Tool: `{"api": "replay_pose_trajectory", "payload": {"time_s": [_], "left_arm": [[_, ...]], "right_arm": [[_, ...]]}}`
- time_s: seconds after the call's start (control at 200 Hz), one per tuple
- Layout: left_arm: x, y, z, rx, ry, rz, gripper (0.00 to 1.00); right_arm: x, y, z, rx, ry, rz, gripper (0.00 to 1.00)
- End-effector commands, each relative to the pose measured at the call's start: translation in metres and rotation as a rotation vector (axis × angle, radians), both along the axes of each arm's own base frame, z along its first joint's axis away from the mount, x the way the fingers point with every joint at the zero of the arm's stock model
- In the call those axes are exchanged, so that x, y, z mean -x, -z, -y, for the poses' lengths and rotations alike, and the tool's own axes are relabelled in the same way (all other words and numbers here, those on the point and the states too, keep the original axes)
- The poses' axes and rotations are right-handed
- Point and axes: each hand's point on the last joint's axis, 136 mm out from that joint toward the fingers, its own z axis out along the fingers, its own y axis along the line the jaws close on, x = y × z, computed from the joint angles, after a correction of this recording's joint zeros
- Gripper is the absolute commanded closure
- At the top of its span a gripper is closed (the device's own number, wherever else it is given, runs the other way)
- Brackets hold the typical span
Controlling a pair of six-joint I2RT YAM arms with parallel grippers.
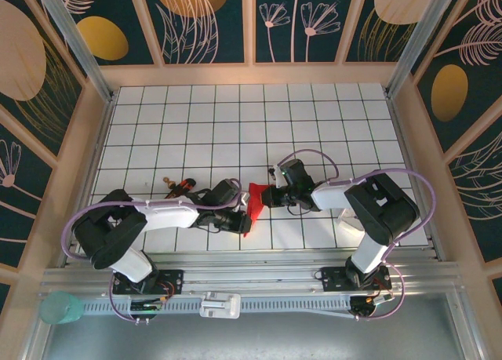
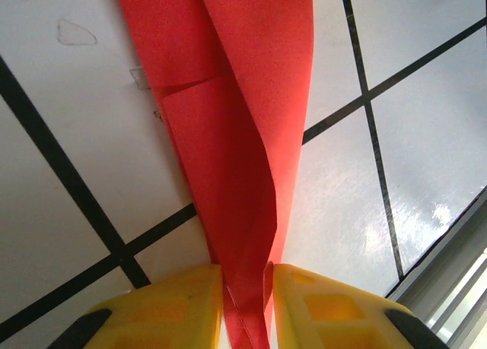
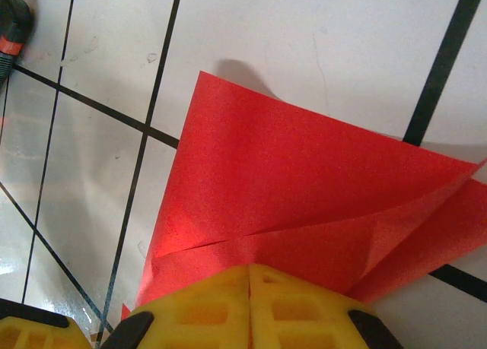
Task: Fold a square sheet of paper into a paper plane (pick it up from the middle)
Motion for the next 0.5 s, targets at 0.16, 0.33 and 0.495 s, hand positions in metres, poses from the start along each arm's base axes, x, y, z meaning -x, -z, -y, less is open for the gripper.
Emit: {"api": "replay_pose_trajectory", "payload": {"time_s": [0.16, 0.33, 0.495], "left_arm": [[0.006, -0.006, 0.02, 0.06, 0.039, -0.014, 0.68], [0.009, 0.001, 0.019, 0.017, 0.049, -0.004, 0.7], [0.007, 0.005, 0.014, -0.007, 0.023, 0.002, 0.77]], "right_arm": [[0.021, 0.053, 0.031, 0.173, 0.036, -0.111, 0.92], [0.02, 0.053, 0.03, 0.17, 0.036, -0.111, 0.92], [0.02, 0.053, 0.03, 0.171, 0.036, -0.11, 0.92]]}}
